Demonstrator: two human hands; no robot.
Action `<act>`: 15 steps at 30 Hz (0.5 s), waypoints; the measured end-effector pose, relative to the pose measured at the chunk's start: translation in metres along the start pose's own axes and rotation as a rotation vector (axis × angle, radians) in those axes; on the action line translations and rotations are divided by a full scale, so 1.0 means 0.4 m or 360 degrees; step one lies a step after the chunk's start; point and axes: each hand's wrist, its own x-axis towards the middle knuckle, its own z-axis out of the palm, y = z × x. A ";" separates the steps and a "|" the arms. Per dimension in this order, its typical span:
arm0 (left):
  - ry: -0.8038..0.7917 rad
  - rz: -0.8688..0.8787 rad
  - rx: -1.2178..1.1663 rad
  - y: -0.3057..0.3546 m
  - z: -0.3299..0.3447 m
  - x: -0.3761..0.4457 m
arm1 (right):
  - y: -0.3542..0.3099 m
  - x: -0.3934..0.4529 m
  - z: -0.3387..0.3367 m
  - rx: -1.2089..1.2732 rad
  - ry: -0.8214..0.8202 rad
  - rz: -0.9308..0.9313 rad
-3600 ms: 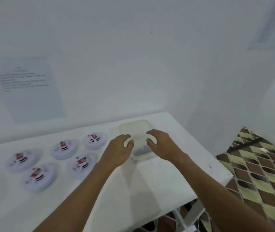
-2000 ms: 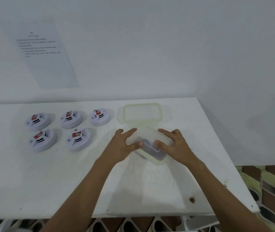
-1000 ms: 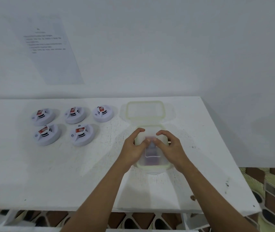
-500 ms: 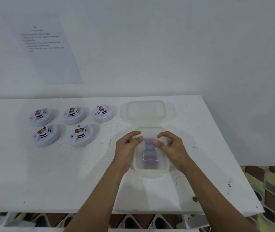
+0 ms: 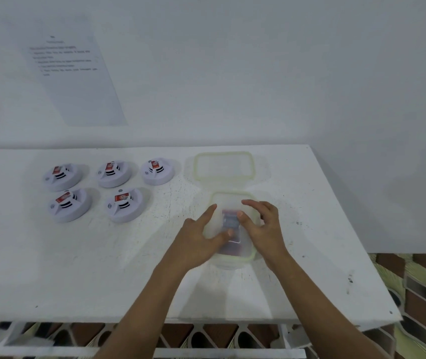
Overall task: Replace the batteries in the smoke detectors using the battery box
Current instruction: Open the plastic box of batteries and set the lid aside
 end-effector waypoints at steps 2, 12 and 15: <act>-0.0001 -0.0044 0.0154 0.013 -0.001 -0.037 | -0.005 -0.001 -0.005 -0.0108 -0.0074 -0.0108; 0.0046 0.0060 -0.0033 0.007 -0.070 -0.008 | -0.041 0.014 -0.092 -0.0380 -0.0359 0.0045; 0.0287 0.0197 0.0076 -0.011 -0.084 0.024 | -0.032 -0.002 -0.111 -0.0516 -0.0450 0.0069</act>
